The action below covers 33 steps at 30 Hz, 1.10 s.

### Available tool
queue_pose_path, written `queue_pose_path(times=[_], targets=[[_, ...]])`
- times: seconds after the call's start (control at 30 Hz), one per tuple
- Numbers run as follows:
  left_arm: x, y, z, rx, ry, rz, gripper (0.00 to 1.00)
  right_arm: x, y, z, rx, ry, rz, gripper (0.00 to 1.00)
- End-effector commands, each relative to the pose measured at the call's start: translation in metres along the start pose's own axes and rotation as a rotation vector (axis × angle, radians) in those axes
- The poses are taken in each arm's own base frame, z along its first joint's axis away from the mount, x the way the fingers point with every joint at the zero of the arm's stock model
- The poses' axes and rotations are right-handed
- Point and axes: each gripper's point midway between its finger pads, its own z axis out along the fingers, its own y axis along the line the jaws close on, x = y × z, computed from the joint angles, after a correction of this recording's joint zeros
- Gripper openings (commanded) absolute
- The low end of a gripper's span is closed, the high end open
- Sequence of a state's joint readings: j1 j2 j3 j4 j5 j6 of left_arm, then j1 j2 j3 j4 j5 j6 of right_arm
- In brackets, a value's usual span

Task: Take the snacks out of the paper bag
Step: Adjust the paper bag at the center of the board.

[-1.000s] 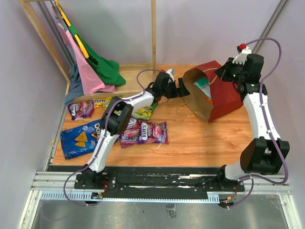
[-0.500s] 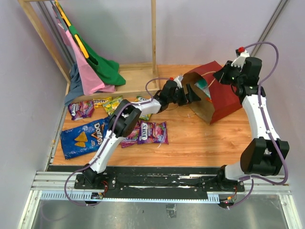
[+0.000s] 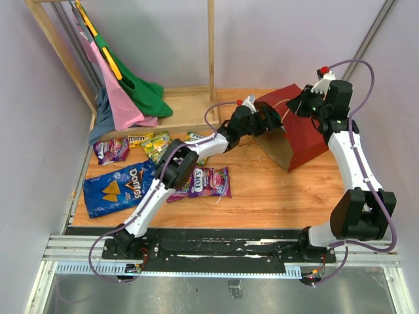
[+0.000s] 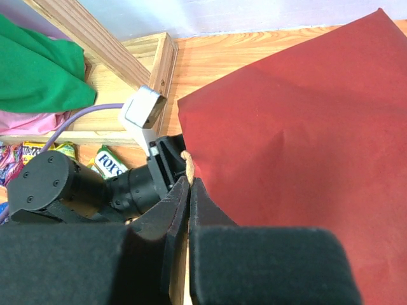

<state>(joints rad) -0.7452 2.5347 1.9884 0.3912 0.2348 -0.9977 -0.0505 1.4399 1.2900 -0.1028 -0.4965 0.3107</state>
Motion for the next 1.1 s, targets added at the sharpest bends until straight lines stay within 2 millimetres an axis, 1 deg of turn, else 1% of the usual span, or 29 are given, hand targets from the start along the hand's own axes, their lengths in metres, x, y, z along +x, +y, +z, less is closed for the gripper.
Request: queue_pose_path(times=[0.0, 0.07, 0.13, 0.2, 0.33, 0.4, 0.53, 0.6, 0.7, 0.77, 0.83, 0.87, 0.9, 0.93, 1.0, 1.07], targets=[[0.009, 0.016, 0.025, -0.047, -0.035, -0.057, 0.84, -0.005, 0.009, -0.006, -0.006, -0.036, -0.025, 0.01], [0.016, 0.031, 0.034, -0.068, -0.040, -0.092, 0.83, -0.006, 0.010, -0.008, -0.006, -0.040, -0.027, 0.01], [0.020, 0.038, 0.039, -0.067, -0.065, -0.131, 0.81, -0.007, 0.011, -0.008, -0.012, -0.044, -0.025, 0.01], [0.024, 0.041, 0.046, -0.054, -0.092, -0.160, 0.80, -0.007, 0.011, -0.008, -0.016, -0.044, -0.023, 0.01], [0.030, 0.040, 0.060, -0.068, -0.111, -0.166, 0.80, -0.004, 0.011, -0.009, -0.016, -0.037, -0.027, 0.01], [0.032, 0.041, 0.061, -0.088, -0.128, -0.153, 0.80, -0.004, 0.010, -0.010, -0.009, -0.039, -0.034, 0.01], [0.032, 0.056, 0.060, -0.147, -0.187, -0.159, 0.80, -0.003, 0.011, -0.011, -0.010, -0.044, -0.030, 0.01], [0.034, 0.061, 0.061, -0.142, -0.206, -0.182, 0.78, -0.003, 0.013, -0.012, -0.019, -0.048, -0.025, 0.01], [0.041, 0.059, 0.058, -0.095, -0.189, -0.187, 0.75, -0.002, 0.015, -0.014, -0.026, -0.049, -0.026, 0.01], [0.041, 0.050, 0.048, -0.061, -0.181, -0.136, 0.75, -0.002, 0.014, -0.014, -0.017, -0.045, -0.033, 0.01], [0.040, 0.027, 0.026, 0.025, -0.174, -0.022, 0.77, -0.003, 0.011, -0.016, -0.002, -0.043, -0.044, 0.01], [0.036, 0.011, 0.011, 0.080, -0.186, 0.039, 0.78, -0.005, 0.010, -0.017, 0.008, -0.044, -0.051, 0.01], [0.033, -0.001, -0.007, 0.111, -0.195, 0.100, 0.79, -0.005, 0.009, -0.018, 0.017, -0.045, -0.057, 0.01], [0.023, -0.025, -0.028, 0.153, -0.222, 0.159, 0.82, -0.006, 0.008, -0.021, 0.030, -0.047, -0.066, 0.01], [0.013, -0.041, -0.063, 0.158, -0.257, 0.277, 0.87, -0.007, 0.003, -0.027, 0.067, -0.059, -0.074, 0.01], [0.003, -0.054, -0.089, 0.140, -0.270, 0.391, 0.93, -0.006, -0.004, -0.034, 0.096, -0.078, -0.063, 0.01]])
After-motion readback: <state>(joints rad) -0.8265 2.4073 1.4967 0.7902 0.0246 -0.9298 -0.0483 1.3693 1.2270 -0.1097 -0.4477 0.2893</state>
